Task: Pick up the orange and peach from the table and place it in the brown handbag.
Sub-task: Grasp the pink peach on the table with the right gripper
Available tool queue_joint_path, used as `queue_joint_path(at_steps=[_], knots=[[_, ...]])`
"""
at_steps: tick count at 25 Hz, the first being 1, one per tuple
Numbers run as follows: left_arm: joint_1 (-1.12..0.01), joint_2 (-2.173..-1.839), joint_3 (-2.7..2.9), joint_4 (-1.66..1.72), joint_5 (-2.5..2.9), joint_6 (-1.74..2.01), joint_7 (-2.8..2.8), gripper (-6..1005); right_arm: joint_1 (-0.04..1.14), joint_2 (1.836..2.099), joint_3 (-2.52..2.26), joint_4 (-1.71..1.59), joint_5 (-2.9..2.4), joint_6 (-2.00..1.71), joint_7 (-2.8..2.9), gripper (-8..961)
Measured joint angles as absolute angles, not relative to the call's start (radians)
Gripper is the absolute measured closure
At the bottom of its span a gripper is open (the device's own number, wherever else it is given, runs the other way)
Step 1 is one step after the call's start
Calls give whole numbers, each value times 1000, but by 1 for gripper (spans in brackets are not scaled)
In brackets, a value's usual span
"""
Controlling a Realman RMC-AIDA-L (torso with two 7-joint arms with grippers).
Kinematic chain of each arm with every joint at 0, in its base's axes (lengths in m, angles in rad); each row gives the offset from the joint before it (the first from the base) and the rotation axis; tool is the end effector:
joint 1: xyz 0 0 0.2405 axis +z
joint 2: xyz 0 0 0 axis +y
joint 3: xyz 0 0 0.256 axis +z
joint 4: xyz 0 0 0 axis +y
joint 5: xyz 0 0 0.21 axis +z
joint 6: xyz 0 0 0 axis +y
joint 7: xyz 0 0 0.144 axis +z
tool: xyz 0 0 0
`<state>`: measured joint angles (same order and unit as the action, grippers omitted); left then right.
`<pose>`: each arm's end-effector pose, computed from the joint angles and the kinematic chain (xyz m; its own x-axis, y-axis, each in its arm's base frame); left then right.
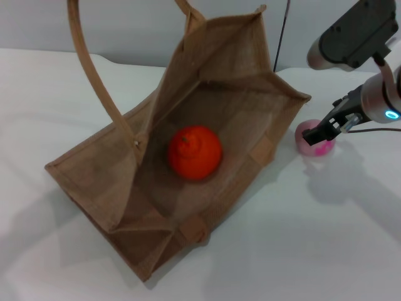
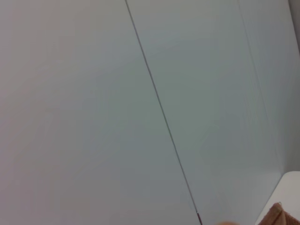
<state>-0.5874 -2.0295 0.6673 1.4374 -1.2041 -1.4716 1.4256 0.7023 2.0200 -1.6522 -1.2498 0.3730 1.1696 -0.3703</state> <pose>-0.1511 0.3870 0.1689 0.9135 -0.0881 0.3972 0.2153 -0.7237 -0.6556 0.1576 0.4072 -0.0170 0.8238 -0.5384 0.1775 -0.2956 -0.6751 -0.6759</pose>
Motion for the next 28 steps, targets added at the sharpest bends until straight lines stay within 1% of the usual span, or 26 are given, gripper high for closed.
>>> queue_joint_path(at_steps=[16,28], knots=[[-587,-2029,676,1435,-1204,-1476,1424,785,808,2022,-1654,-1026,376,1085,-312,76],[-591,-2029,678,1431,-1203,-1476,1423,781,843,2023,-1675,-928,389,1043,-314,75]])
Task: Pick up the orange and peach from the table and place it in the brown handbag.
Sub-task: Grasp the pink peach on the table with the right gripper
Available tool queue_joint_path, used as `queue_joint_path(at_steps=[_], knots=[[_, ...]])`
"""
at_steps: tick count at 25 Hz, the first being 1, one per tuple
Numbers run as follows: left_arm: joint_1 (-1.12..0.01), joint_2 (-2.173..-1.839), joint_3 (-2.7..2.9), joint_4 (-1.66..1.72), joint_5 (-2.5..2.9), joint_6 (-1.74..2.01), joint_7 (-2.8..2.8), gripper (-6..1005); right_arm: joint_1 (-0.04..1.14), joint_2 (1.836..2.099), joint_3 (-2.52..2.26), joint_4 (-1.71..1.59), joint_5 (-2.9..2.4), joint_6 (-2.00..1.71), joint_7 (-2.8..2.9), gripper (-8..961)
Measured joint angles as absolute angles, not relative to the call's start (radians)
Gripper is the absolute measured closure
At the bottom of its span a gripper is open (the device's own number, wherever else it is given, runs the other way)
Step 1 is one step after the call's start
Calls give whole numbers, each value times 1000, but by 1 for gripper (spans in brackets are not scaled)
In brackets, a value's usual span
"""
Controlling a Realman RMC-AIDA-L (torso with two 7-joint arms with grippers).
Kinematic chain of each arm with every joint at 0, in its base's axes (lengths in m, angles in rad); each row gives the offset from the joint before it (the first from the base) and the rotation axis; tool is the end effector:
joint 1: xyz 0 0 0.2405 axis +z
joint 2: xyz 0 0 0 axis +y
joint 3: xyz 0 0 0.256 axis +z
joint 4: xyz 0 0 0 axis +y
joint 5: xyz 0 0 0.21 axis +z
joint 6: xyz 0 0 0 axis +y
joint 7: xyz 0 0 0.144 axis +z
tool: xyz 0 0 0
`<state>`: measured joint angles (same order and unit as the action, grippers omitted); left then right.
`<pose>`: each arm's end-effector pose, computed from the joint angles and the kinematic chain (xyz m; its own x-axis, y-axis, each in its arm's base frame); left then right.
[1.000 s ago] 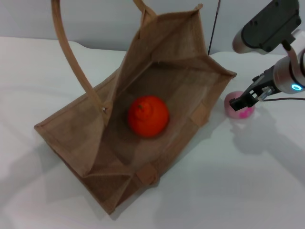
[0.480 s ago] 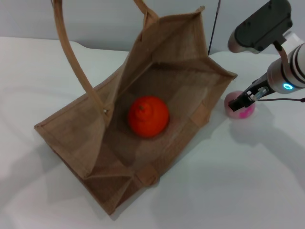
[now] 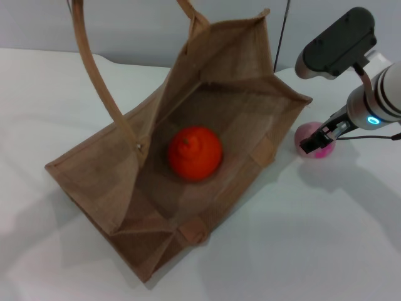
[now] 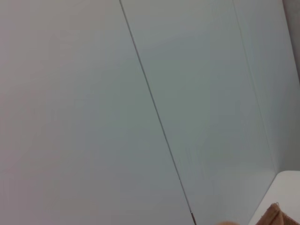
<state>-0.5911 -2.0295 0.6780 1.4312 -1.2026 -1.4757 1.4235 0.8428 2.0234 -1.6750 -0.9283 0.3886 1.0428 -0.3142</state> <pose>-0.1494 0.3876 0.1652 0.9142 -0.0850 0.3961 0.2107 -0.7354 -0.6440 0.1782 0.4275 -0.0427 0.7638 -0.6118 0.2054 -0.3331 -0.6464 -0.6865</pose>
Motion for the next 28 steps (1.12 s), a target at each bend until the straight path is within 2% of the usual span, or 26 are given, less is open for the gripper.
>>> queue_joint_path(at_steps=[18,26,28], knots=[[-597,-2031,682,1431,-1203,-1476,1423,774,883,2024,-1702,-843,455,1029,-328,75],[-595,-2031,681,1431,-1203,-1477,1423,771,886,2024,-1702,-841,466,1036,-328,242],[-594,-2031,681,1431,-1203,-1477,1423,771,886,2025,-1697,-841,466,1037,-328,251]])
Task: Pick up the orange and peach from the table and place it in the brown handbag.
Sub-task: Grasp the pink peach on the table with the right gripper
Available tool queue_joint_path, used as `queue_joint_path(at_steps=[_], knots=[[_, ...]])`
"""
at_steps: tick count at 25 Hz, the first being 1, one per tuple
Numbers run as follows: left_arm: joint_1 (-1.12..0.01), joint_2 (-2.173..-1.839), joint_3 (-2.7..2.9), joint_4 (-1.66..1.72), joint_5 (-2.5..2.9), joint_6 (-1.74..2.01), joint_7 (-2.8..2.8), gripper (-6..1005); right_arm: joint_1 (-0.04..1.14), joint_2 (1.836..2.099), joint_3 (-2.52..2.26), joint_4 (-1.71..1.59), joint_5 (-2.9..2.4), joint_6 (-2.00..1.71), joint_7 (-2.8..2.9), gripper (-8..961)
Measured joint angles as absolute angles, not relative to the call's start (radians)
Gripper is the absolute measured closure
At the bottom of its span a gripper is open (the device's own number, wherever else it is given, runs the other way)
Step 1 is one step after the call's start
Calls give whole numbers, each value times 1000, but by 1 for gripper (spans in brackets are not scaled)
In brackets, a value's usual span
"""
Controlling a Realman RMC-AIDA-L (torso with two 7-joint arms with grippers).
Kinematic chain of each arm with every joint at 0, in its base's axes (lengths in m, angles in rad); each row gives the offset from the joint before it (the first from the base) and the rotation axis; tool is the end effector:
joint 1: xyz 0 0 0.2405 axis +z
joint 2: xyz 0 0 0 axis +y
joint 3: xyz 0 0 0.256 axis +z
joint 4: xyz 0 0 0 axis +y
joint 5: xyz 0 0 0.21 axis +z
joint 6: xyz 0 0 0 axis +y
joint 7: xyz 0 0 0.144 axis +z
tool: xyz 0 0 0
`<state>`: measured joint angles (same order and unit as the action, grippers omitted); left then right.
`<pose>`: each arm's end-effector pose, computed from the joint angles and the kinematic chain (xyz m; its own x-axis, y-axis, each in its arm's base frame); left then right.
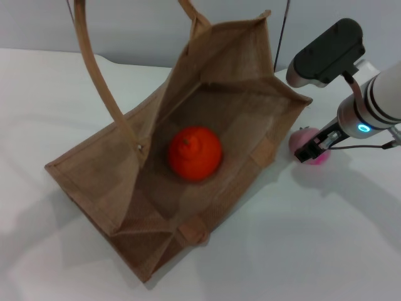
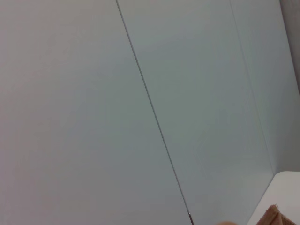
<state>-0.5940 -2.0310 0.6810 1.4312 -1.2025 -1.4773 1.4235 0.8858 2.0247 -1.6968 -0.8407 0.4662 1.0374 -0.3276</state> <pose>-0.1477 0.3878 0.1639 0.9141 -0.0875 0.3959 0.2068 -0.7393 -0.6408 0.1798 0.4241 -0.0559 0.7427 -0.6304 0.2259 -0.3709 -0.6681 -0.6451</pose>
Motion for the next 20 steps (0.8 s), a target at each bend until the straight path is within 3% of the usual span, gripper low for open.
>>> queue_joint_path(at_steps=[20], knots=[[-585,-2031,681,1427,-1172,-1470,1427,763,880,2020,-1689,-879,439,1066,-333,326]])
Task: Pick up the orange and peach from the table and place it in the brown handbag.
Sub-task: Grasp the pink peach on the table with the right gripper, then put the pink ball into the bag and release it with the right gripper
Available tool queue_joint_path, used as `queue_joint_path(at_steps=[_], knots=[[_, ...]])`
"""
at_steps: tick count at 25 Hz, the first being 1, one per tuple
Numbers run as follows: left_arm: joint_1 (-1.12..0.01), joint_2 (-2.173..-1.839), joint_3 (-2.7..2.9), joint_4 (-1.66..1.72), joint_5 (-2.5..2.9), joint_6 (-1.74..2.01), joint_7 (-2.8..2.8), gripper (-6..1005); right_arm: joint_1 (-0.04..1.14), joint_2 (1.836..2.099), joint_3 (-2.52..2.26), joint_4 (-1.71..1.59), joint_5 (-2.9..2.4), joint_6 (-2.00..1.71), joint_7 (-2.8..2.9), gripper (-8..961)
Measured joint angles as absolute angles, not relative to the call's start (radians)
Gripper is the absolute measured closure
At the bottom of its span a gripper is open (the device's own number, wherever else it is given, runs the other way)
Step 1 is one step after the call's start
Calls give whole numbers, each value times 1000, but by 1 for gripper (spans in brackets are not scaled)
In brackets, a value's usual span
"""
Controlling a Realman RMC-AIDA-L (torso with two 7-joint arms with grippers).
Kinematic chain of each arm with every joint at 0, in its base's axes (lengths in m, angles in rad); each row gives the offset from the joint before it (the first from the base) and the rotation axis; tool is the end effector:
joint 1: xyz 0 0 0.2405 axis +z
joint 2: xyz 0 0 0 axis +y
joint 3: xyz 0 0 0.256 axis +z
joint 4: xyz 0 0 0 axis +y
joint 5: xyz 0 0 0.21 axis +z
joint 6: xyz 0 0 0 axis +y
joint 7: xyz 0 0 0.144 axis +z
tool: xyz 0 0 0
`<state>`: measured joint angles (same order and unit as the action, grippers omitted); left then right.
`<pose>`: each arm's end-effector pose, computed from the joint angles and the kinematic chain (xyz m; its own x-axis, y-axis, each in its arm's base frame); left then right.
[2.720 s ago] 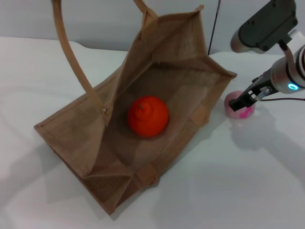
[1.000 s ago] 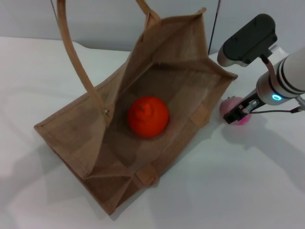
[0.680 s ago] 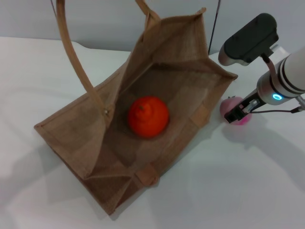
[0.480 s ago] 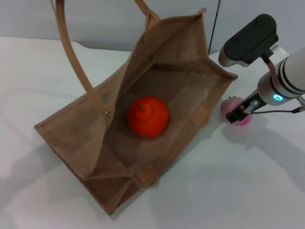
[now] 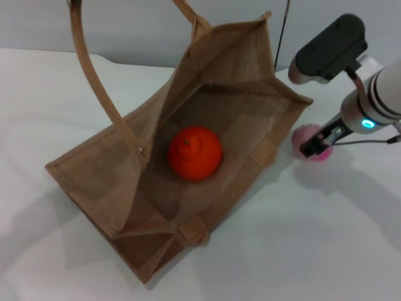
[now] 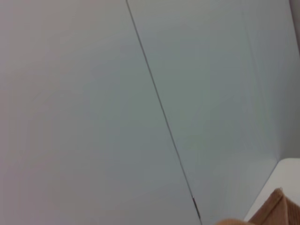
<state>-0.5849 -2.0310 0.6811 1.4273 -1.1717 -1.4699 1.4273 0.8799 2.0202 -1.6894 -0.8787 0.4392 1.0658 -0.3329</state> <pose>-0.1561 0.3882 0.1627 0.9253 -0.0613 0.3742 0.2139 -0.7302 -0.6488 0.1762 0.4252 -0.0495 0.7496 -0.6166 0.2405 -0.3447 -0.6739 -0.6535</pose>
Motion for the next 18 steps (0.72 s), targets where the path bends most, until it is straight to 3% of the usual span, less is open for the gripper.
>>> queue_joint_path(at_steps=[7,18], knots=[[-583,-2031,681,1427,-1141,-1468,1426,761,833,2018,-1584,-1076,298,1166,-324,353],[-583,-2031,675,1426,-1140,-1467,1425,757,672,2025,-1565,-1653,249,1355,-283,381]])
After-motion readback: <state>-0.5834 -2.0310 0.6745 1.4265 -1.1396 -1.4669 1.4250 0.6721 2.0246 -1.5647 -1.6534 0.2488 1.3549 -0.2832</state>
